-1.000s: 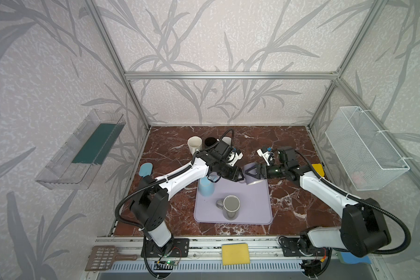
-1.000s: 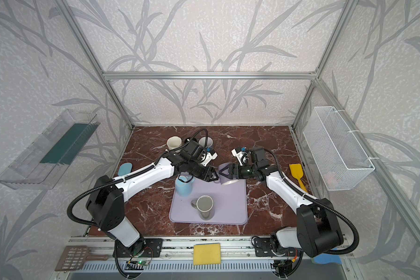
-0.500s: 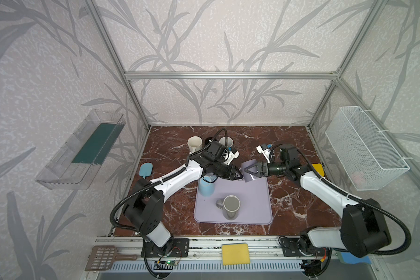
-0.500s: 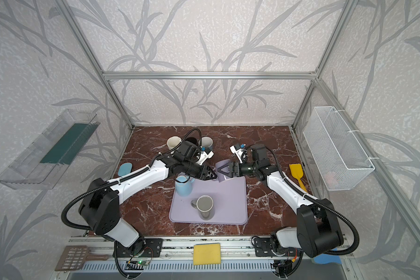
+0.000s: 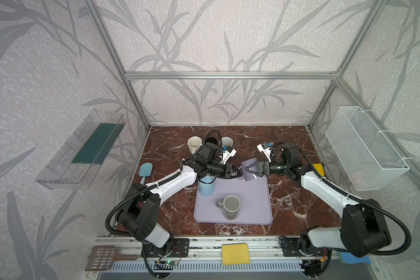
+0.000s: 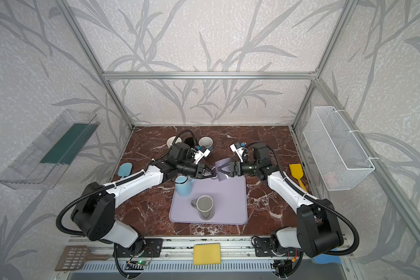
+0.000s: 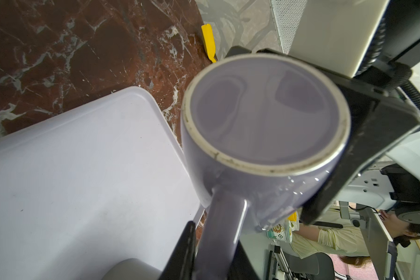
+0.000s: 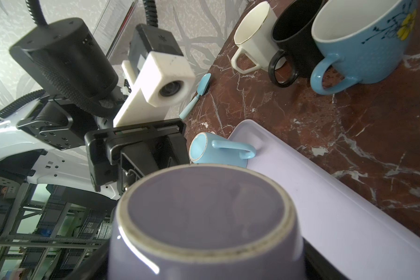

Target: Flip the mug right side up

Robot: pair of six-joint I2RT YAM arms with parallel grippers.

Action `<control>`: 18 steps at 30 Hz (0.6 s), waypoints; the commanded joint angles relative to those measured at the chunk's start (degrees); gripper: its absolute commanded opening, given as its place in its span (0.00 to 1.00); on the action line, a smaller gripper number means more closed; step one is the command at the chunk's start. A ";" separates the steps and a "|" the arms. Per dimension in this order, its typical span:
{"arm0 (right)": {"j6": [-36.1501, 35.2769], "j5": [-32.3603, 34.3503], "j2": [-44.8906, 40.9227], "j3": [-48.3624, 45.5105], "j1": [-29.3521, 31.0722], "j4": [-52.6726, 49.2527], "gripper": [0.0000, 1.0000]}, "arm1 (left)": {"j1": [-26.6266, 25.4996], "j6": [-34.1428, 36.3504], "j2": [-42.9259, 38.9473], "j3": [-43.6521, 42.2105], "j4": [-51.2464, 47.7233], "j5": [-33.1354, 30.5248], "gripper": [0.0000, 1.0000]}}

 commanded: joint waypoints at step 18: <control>-0.28 -9.84 0.38 2.12 2.74 3.60 0.45 | 1.42 -9.57 -0.99 -1.20 21.93 4.43 0.23</control>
